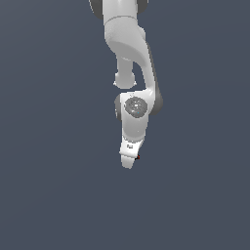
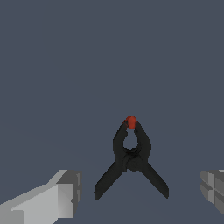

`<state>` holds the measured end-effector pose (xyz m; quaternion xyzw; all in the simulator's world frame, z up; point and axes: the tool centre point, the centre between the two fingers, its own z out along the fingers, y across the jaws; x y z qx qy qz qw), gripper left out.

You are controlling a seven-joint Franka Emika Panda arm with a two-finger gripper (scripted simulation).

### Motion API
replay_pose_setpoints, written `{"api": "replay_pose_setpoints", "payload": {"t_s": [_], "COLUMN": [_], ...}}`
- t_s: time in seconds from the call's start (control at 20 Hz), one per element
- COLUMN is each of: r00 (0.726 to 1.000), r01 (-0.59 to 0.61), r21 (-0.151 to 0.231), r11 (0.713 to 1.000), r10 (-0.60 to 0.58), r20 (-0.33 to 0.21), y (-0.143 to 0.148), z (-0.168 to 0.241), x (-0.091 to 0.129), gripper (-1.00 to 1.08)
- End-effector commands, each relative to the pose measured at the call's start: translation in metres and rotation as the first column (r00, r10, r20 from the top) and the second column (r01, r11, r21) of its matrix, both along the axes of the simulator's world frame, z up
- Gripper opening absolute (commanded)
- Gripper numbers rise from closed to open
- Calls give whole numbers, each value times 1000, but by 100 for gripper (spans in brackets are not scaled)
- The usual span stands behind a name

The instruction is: Pick up the object and move it to a goal position.

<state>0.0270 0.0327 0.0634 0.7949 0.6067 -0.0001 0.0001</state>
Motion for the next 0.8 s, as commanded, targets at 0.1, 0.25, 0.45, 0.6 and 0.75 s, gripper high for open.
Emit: {"api": "replay_pose_setpoints", "payload": {"t_s": [0.1,0.25,0.45,0.6,0.75], "r00": [1000,1000,1000,1000,1000], "r01": [-1,-3,-5,-5,-5], "r21": [0,0,0,0,0], "r11": [1000,1000,1000,1000,1000], "r10": [1,3,5,5,5], "r20": [0,0,0,0,0], "y": [0,0,0,0,0], "z": [-9,-24,-43,-49,-50], "x": [0,-1,-1,-1,0], "gripper": [100,100,100,100,-100]}}
